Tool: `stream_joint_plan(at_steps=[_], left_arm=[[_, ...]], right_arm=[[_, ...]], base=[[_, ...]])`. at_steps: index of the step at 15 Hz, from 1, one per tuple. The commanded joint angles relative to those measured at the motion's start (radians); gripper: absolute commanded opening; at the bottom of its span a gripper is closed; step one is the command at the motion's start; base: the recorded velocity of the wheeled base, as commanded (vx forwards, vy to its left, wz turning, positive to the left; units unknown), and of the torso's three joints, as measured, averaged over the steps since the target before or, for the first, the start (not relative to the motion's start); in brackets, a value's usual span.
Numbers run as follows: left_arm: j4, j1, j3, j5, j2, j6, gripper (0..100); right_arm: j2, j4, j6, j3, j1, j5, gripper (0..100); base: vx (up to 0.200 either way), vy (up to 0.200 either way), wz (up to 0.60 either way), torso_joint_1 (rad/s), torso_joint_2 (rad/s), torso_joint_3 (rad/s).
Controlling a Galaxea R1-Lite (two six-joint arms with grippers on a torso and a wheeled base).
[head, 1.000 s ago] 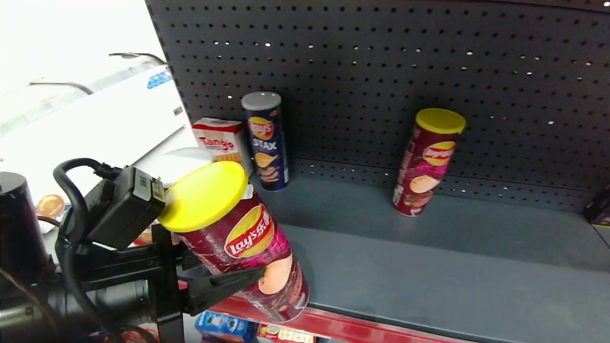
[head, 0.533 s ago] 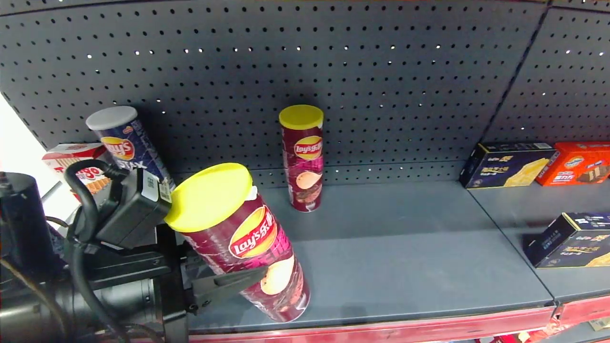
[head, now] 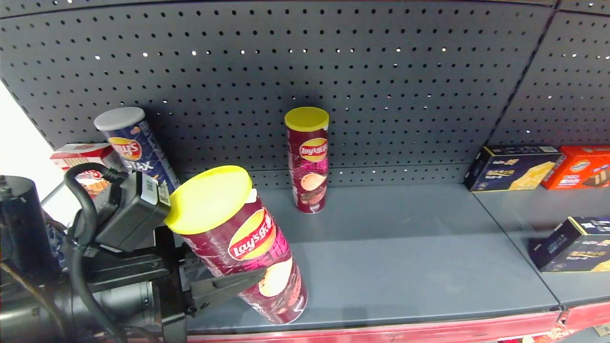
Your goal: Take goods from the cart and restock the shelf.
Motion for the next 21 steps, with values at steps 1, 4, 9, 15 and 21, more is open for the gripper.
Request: stream_joint_plan(at_steps=[1,4,9,15,21], left_arm=[[0.001,0.001,0.003,0.0,-0.003,0.0,0],[0.002,0.001,0.005,0.0,-0.003,0.0,0],[0.001,0.001,0.001,0.0,-0.003,0.0,0],[-0.001,-0.005,-0.006,-0.001,-0.006,0.0,0],[0.004,-0.006,-0.025,-0.001,-0.015,0.0,0]], right_arm=[[-0.002,0.0,0.002,0.0,-0.002,-0.001,100],[-0.002,0.0,0.002,0.0,-0.002,-0.001,100],[-0.002,0.0,0.002,0.0,-0.002,0.001,100],[0.0,-0.002,-0.01,-0.014,-0.003,-0.004,100],[0.535,-0.025,-0.118,-0.448,0.092,0.041,100]], base=[[0.0,0.0,0.0,0.0,0.0,0.0],[0.0,0.0,0.0,0.0,0.0,0.0],[0.0,0.0,0.0,0.0,0.0,0.0],[0.0,0.0,0.0,0.0,0.0,0.0],[0.0,0.0,0.0,0.0,0.0,0.0]])
